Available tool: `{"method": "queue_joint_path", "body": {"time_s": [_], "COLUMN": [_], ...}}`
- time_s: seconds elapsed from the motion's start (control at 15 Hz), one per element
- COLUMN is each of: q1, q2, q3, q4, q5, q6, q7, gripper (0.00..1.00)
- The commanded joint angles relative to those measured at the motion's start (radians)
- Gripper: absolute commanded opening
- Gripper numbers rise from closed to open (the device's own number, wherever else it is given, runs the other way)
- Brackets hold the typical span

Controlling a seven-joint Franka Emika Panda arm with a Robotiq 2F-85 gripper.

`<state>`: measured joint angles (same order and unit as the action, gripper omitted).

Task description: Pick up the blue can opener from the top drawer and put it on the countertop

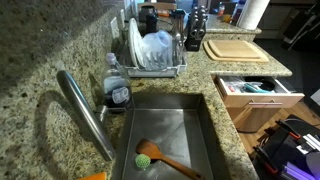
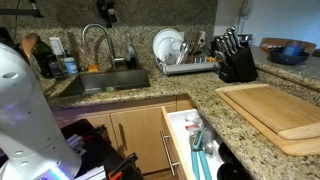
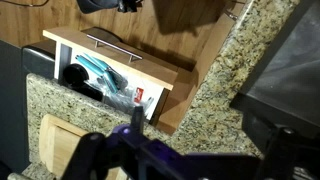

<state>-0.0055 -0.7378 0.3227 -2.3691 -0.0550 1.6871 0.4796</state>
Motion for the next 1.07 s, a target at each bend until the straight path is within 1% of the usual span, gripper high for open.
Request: {"method": "queue_joint_path", "body": {"time_s": [0.0,0.4,0.53,0.6,0.67,0.73,0.8,0.87,0.93,1.0], "q1": [0.014,0.016,-0.011,-0.031,-0.045,-0.062,-0.069,-0.065,-0.069,-0.064], "q2": [0.004,0.004,-0.062,-0.13,-0.142,-0.159,-0.179,-0.189,-0.2,-0.158], "q3": [-0.01,-0.01,-0.049,-0.1,-0.119,-0.153,-0.208,-0.279,-0.333,-0.254], "q4": [0.003,0.003,-0.06,-0.098,-0.097,-0.094,-0.092,-0.08,-0.072,-0.056], "q5": [-0.008,-0.007,-0.059,-0.109,-0.15,-0.199,-0.228,-0.238,-0.256,-0.23], "q6": [-0.003,-0.003,-0.02,-0.07,-0.104,-0.147,-0.174,-0.203,-0.221,-0.193], "q7": [0.008,0.007,-0.007,-0.037,-0.037,-0.055,-0.099,-0.176,-0.241,-0.149], "gripper": [1.0,1.0,1.0,1.0,1.0,1.0,1.0,1.0,1.0,1.0]}}
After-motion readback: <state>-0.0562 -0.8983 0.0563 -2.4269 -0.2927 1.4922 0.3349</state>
